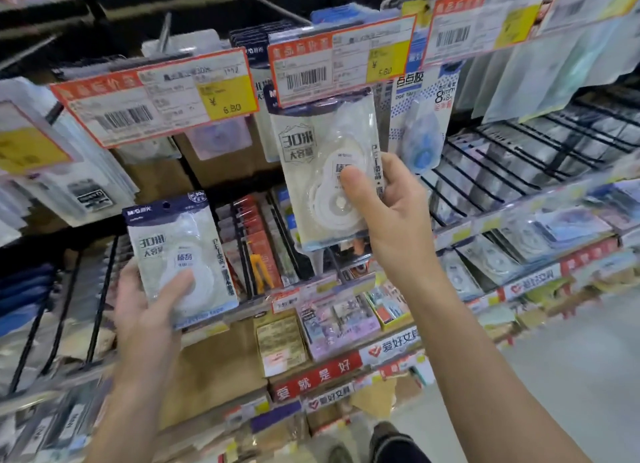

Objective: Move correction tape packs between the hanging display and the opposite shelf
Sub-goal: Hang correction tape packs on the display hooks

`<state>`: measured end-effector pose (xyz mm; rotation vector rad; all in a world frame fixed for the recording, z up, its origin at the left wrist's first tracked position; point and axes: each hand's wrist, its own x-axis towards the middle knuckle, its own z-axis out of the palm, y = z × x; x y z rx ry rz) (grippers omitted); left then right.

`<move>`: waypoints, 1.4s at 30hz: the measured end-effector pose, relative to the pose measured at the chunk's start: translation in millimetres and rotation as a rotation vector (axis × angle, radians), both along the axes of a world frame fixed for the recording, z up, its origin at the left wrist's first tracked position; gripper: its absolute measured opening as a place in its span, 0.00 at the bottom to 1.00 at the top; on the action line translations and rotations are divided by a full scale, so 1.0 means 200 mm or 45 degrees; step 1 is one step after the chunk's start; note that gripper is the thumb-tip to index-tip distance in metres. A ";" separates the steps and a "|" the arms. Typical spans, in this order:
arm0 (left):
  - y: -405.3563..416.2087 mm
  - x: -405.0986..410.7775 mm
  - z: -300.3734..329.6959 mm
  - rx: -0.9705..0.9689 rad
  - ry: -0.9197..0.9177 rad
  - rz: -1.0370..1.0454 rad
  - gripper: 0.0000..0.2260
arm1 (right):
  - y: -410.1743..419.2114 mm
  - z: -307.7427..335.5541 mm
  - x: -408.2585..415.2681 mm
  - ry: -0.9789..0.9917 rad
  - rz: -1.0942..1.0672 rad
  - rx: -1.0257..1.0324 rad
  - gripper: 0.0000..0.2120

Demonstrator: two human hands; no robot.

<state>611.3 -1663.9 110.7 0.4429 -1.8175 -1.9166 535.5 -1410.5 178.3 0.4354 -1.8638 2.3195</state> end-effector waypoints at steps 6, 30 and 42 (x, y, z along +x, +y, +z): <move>-0.01 -0.04 0.04 -0.048 0.036 -0.019 0.18 | -0.03 0.00 -0.04 -0.014 -0.003 0.022 0.03; 0.02 -0.03 0.11 -0.031 0.108 -0.080 0.20 | -0.26 -0.10 -0.33 -0.319 -0.128 -0.189 0.12; 0.02 -0.03 0.11 -0.088 0.119 -0.121 0.19 | -0.34 -0.13 -0.46 -0.423 -0.164 -0.157 0.25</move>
